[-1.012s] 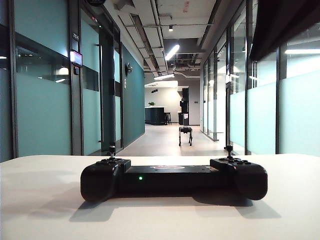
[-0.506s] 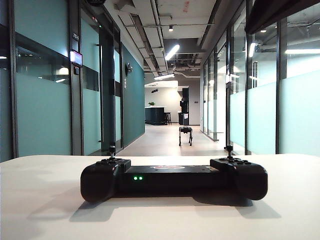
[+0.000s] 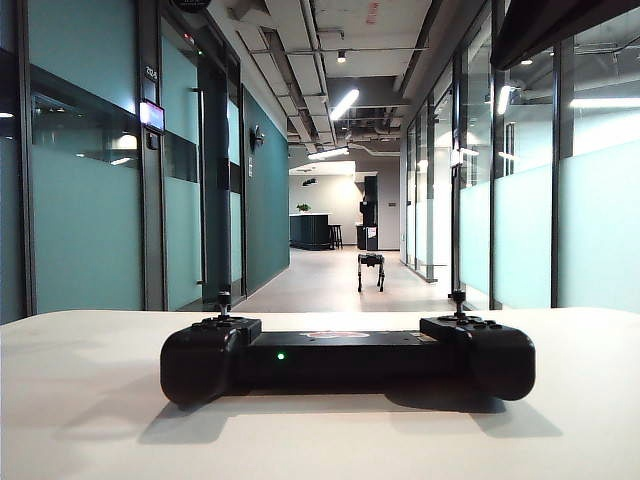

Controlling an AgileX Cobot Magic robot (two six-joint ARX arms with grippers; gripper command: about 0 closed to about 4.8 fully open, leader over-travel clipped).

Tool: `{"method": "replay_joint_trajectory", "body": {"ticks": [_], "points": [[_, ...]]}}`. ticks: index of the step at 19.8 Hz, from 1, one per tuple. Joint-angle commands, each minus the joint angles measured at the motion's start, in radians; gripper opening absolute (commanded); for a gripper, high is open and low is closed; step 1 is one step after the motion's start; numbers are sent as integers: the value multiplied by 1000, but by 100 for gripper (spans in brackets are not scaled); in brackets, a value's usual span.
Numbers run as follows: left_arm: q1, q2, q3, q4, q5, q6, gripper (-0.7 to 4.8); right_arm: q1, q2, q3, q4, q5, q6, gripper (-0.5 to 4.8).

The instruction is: Push the left joystick on the remote control sitting on the white table forward to make the robot dog walk in a straight line until it approaches the door.

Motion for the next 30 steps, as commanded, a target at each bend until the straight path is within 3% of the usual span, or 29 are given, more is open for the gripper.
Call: {"method": "replay_joint_trajectory", "body": {"ticks": [1, 5, 18, 26, 30], "points": [[0, -1, -32, 112, -41, 2, -5, 1, -2, 5, 18, 4, -3, -1], [19, -19, -82, 131, -35, 4, -5, 0, -2, 5, 18, 4, -3, -1], [373, -172, -245, 121, 29, -4, -5, 0, -2, 5, 18, 4, -3, -1], [373, -172, -368, 263, 20, -18, -5, 0, -2, 5, 18, 4, -3, -1], [381, -172, -367, 248, -31, -13, -5, 0, -2, 5, 18, 4, -3, -1]]}}
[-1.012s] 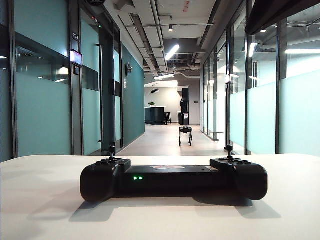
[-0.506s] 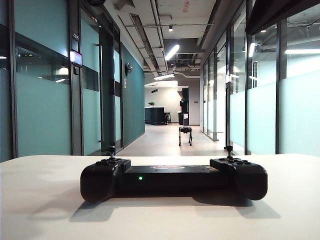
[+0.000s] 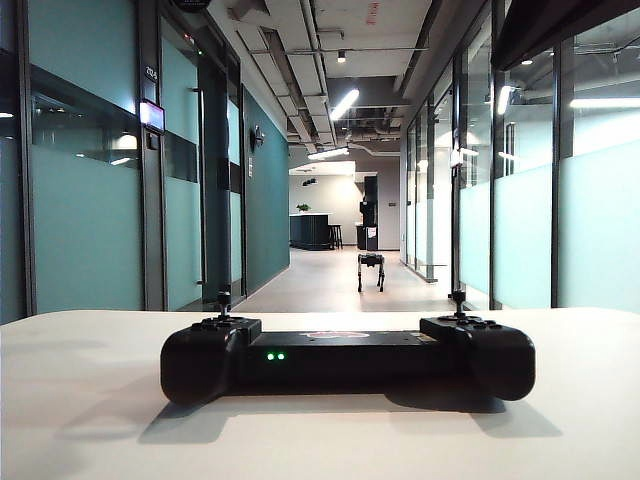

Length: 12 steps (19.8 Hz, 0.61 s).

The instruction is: Push the left joystick on the remote control sitting on the white table forward to make the robot dog walk in a straight line until it approaches the door.

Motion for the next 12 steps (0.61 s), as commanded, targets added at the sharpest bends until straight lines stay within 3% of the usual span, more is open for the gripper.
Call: {"method": "replay_joint_trajectory", "body": {"ticks": [1, 5, 12], "points": [[21, 0, 3, 13, -14, 2, -5, 1, -2, 5, 18, 2, -2, -1], [75, 0, 3, 14, -9, 2, -5, 1, -2, 5, 18, 2, -2, -1], [26, 0, 3, 13, -20, 24, -5, 1, -2, 5, 18, 2, -2, -1]]}}
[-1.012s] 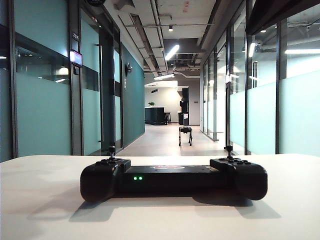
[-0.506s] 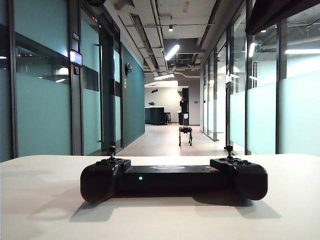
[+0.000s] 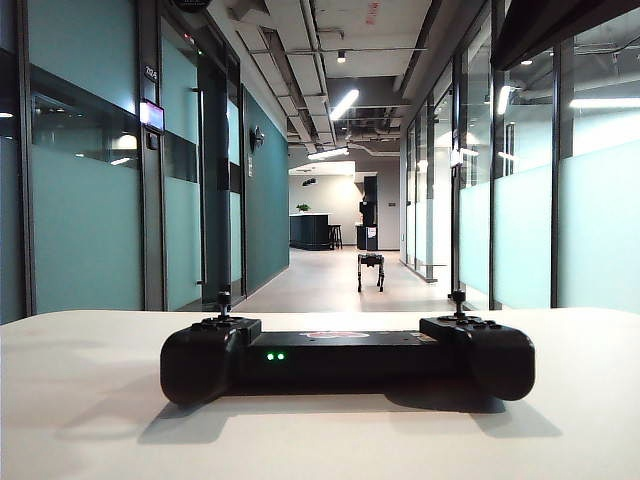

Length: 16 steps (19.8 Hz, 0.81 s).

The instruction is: Push the left joystick on the remote control sitting on the white table forward to make the robot dog walk in a straight line until it approaches the door.

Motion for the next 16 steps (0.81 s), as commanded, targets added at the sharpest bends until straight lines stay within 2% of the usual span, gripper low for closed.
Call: {"method": "replay_joint_trajectory", "body": {"ticks": [1, 6, 11, 16], "points": [[-23, 0, 3, 13, -5, 8, -5, 1, -3, 5, 18, 2, -2, -1], [-23, 0, 3, 14, -31, -58, -5, 1, -3, 5, 18, 2, -2, -1], [-23, 0, 3, 32, -115, -46, -5, 1, -3, 5, 18, 2, -2, -1], [-23, 0, 3, 35, -113, -45, -5, 1, -3, 5, 18, 2, -2, -1]]}}
